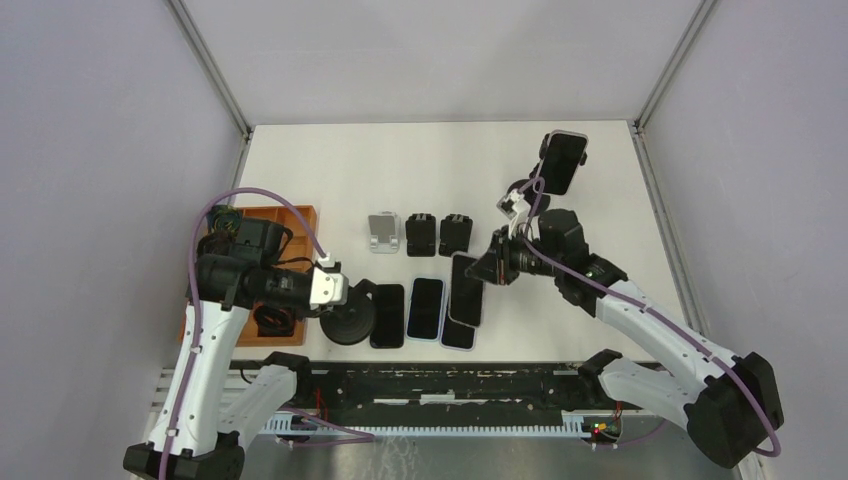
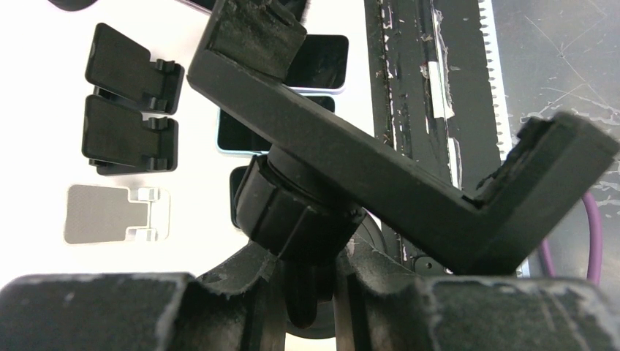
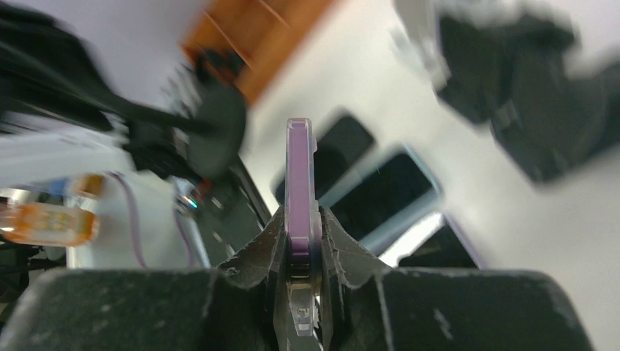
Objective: Remove the phone from the phone stand
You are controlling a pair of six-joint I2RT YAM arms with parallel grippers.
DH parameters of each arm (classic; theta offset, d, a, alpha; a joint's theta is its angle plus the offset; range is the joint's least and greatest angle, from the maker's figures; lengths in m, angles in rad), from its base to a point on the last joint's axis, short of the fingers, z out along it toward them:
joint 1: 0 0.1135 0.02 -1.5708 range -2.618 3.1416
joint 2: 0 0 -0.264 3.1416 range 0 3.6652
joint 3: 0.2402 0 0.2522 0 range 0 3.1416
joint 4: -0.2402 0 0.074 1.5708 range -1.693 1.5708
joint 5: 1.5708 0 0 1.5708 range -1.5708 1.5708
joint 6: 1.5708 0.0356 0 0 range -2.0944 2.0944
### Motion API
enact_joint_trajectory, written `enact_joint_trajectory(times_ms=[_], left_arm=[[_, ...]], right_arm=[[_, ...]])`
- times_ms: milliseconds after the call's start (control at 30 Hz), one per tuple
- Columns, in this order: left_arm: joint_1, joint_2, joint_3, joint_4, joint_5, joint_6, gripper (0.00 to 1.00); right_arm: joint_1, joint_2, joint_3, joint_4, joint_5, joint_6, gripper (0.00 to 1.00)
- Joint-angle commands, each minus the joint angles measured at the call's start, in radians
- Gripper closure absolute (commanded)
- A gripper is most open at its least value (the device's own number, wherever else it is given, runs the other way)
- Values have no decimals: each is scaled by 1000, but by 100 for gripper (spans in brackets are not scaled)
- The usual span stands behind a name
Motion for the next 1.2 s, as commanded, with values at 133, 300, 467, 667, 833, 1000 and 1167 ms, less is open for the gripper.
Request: enact_joint_trajectory(times_ms=[133, 300, 467, 667, 833, 1000, 1167], left_arm=[[1, 6, 66, 9, 73, 27, 98], [1, -5, 71, 9, 67, 21, 98], [1, -10, 74, 9, 60, 15, 98], [1, -10, 71, 10, 57, 16, 98], [1, -3, 73, 19, 67, 12, 98], [1, -2, 82, 21, 71, 7, 98], [1, -12, 72, 28, 75, 6, 98]], right_arm=[[-50, -37, -134, -196, 87, -132, 100], [-97, 24, -177, -205, 110, -171, 100], [-139, 60, -208, -169, 124, -170, 100], [-183, 59, -245, -183, 185, -183, 99], [-188, 59, -299, -124, 263, -131, 71], [-188, 84, -303, -70, 307, -85, 57], [-187, 91, -288, -59, 337, -74, 47]])
